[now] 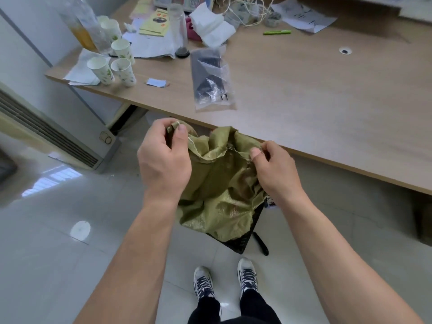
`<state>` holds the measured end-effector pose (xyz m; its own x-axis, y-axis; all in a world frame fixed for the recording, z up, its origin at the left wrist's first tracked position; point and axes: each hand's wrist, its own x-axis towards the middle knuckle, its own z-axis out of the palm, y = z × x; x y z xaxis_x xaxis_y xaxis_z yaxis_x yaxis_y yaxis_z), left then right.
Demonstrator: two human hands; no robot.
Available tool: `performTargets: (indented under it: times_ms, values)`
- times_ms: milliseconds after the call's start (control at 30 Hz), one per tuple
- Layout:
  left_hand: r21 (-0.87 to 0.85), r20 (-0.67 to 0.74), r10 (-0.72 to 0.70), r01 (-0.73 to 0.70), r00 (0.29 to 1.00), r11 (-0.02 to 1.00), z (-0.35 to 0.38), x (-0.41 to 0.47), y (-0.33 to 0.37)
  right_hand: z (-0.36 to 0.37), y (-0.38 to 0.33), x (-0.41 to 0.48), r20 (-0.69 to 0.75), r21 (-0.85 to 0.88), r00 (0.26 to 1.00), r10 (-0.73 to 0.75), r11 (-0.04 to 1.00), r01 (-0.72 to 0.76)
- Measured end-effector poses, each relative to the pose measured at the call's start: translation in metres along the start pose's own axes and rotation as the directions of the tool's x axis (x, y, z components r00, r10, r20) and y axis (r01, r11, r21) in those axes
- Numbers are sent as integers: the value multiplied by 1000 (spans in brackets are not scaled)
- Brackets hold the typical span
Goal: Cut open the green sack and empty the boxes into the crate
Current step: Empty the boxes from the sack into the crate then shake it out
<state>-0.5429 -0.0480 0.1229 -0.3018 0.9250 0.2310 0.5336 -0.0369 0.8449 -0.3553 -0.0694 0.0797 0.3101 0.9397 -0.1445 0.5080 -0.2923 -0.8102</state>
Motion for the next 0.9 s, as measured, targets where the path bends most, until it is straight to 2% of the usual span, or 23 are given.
performTargets:
  times_ms: [67,167,300,400,533,633,733,900]
  values:
    - [-1,17,6,-6,1000,1000,-2,6,4,-4,-6,6,-20,2,1000,-14,1000,14]
    - [46,95,-44,40,995,998,-1,9,8,-6,-7,11,28,-67,1000,1,998,1]
    - [-16,40,-31,31,999,999,-9,17,18,-15,-14,14,-45,-29,999,-22,999,20]
    - [13,78,-52,51,996,999,-14,14,25,-17,-15,12,-28,-49,999,-18,999,16]
    - [-59,44,1,1,999,998,-20,11,34,-26,-23,9,-87,-8,994,-65,998,64]
    - [-37,48,-12,14,999,999,-21,6,39,-25,-27,7,-50,-30,997,-51,998,50]
    - [-116,39,28,-23,999,993,-23,8,47,-30,-35,6,-74,-11,992,-101,995,101]
    - [-173,2,-21,21,1000,985,-24,19,47,-37,-50,9,-115,35,984,-134,990,139]
